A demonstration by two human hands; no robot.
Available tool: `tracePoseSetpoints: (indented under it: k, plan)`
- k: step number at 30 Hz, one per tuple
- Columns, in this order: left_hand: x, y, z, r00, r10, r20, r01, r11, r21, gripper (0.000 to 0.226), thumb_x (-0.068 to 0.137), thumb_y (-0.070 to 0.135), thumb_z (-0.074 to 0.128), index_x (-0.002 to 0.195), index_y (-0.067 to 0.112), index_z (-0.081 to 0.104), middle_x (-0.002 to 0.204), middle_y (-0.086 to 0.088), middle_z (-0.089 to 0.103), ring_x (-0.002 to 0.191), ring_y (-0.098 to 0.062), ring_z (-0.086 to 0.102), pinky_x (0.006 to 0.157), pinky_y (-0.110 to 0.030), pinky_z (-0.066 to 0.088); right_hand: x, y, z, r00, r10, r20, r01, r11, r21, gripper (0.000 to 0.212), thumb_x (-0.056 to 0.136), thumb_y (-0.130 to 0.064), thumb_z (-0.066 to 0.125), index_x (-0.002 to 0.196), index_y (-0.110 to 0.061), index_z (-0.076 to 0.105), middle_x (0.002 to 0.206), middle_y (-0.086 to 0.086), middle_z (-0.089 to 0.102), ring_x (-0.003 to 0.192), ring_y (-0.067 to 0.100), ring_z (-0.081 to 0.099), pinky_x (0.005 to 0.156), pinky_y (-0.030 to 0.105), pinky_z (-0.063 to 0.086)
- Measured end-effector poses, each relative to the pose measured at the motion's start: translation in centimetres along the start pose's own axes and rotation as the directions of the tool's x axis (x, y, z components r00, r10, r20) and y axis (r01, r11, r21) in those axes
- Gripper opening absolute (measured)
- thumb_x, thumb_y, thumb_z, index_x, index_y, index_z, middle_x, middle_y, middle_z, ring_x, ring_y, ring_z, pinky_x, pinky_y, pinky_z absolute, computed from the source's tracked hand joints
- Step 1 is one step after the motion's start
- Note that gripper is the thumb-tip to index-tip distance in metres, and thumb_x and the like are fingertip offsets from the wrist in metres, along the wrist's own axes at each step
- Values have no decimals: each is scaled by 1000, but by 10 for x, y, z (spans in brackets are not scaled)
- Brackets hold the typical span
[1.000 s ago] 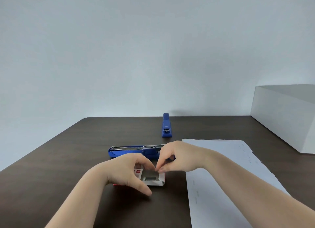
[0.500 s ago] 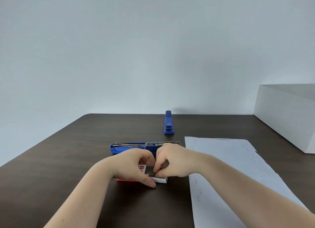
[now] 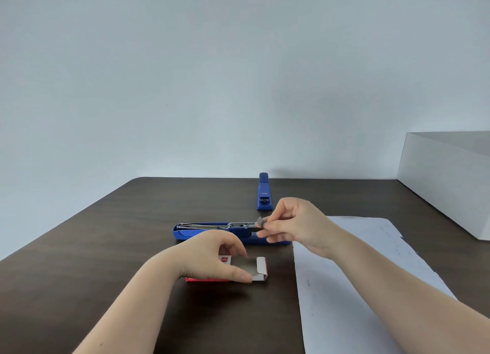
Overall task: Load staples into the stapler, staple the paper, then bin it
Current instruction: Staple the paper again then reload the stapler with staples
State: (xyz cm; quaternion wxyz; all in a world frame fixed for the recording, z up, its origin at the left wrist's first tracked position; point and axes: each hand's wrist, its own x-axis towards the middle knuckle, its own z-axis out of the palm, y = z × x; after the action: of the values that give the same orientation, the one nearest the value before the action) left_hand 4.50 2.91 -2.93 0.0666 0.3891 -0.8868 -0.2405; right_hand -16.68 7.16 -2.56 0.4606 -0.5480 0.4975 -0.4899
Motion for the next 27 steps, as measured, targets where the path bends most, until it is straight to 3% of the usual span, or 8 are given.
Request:
tracePoseSetpoints:
  k: [4, 7, 11, 14, 16, 21, 24, 27]
  plan:
    - [0, 2, -2, 992, 21, -123, -30, 997, -70, 32, 75, 53, 68, 101, 36, 65, 99, 11, 64, 92, -8, 58, 84, -20, 48, 3, 3, -6, 995, -33, -91, 42, 994, 101, 16, 80, 10, 66, 73, -3, 59, 86, 16, 74, 85, 29, 74, 70, 28, 60]
    - [0, 3, -4, 974, 3, -226, -25, 995, -94, 24, 77, 54, 65, 95, 37, 65, 98, 11, 65, 93, -10, 60, 86, -24, 50, 5, 3, -9, 983, -39, -179, 68, 985, 161, 15, 79, 10, 67, 74, -3, 63, 89, 17, 73, 84, 26, 74, 68, 24, 59]
    - [0, 0, -4, 950, -12, -312, -26, 993, -119, 22, 79, 51, 64, 91, 33, 67, 95, 15, 64, 92, -7, 59, 81, -21, 49, 7, 1, -12, 963, -40, -265, 89, 980, 175, 7, 78, 6, 70, 81, 1, 67, 87, 16, 72, 86, 26, 73, 82, 31, 58]
    - [2, -6, -5, 915, -21, -403, -43, 988, -150, 21, 81, 49, 64, 87, 30, 69, 89, 17, 64, 86, -3, 57, 76, -17, 44, 12, 1, -9, 944, -82, -319, 93, 995, 19, 10, 77, 3, 73, 84, 4, 65, 88, 14, 73, 86, 25, 73, 81, 28, 58]
    - [5, -10, -5, 891, -31, -454, -47, 986, -159, 21, 81, 49, 63, 85, 29, 69, 89, 15, 64, 85, -4, 58, 78, -19, 44, 15, -1, -6, 938, -120, -326, 68, 984, -165, 11, 76, 0, 75, 76, -2, 64, 88, 9, 73, 84, 22, 71, 79, 27, 56]
    - [11, -22, -8, 824, -87, -559, -19, 983, -181, 19, 84, 46, 62, 79, 29, 68, 88, 14, 62, 85, -8, 57, 78, -25, 45, 22, -4, 3, 969, -167, -180, 42, 834, -550, 17, 77, -8, 75, 70, -17, 62, 86, 6, 73, 87, 22, 70, 82, 35, 55]
    - [14, -31, -9, 795, -87, -601, 37, 995, -95, 17, 87, 45, 59, 83, 30, 66, 94, 13, 62, 95, -9, 53, 87, -32, 47, 26, -4, 9, 984, -162, -70, 75, 741, -667, 19, 79, -8, 73, 72, -22, 62, 86, 7, 73, 87, 24, 69, 84, 38, 55]
    - [16, -37, -7, 790, -81, -608, 80, 996, -29, 20, 87, 45, 57, 91, 28, 68, 102, 12, 63, 105, -11, 51, 95, -40, 45, 31, -4, 14, 988, -151, -37, 86, 727, -681, 15, 79, -8, 74, 74, -20, 66, 87, 8, 73, 87, 24, 69, 84, 37, 55]
